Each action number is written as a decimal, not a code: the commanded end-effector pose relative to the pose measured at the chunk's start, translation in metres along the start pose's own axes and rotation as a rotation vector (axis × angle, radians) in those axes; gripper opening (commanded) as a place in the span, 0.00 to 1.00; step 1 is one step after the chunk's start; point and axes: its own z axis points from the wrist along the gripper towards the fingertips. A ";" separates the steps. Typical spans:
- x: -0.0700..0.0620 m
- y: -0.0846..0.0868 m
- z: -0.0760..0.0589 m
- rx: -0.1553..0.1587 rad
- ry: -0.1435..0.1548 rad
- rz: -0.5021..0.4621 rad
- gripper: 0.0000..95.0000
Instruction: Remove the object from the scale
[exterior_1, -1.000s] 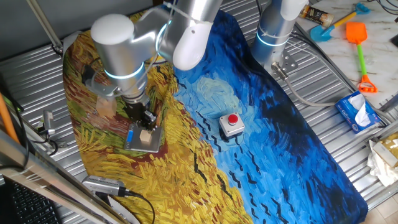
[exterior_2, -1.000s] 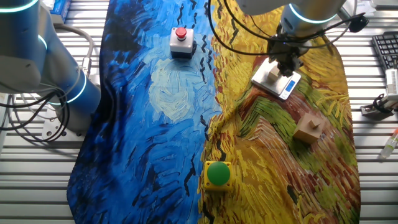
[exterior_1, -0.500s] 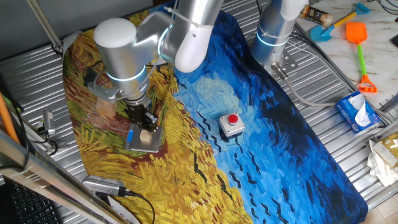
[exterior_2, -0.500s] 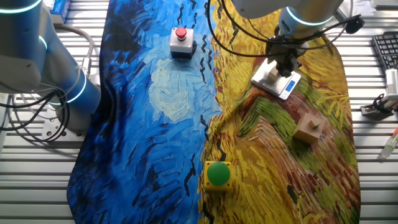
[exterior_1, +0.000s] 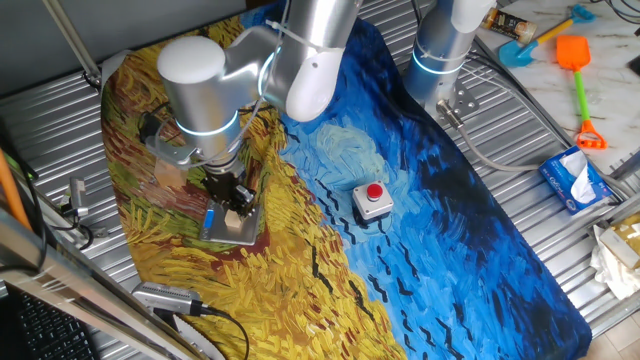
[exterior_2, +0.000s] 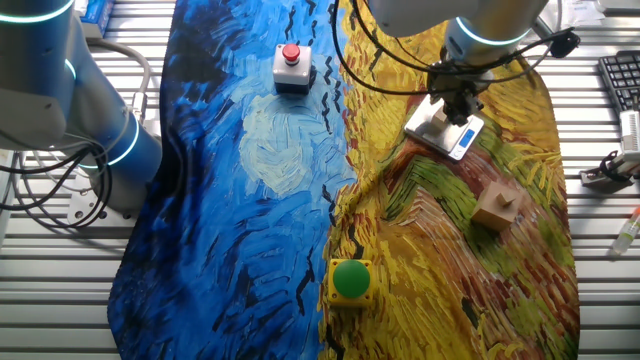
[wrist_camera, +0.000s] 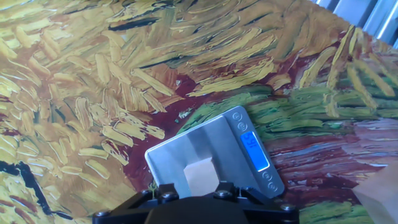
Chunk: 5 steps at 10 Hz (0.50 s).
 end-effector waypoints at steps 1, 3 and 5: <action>0.000 -0.001 0.002 0.017 -0.014 -0.037 0.40; -0.001 -0.001 0.003 0.032 -0.024 -0.063 0.40; -0.001 -0.001 0.003 0.038 -0.031 -0.081 0.40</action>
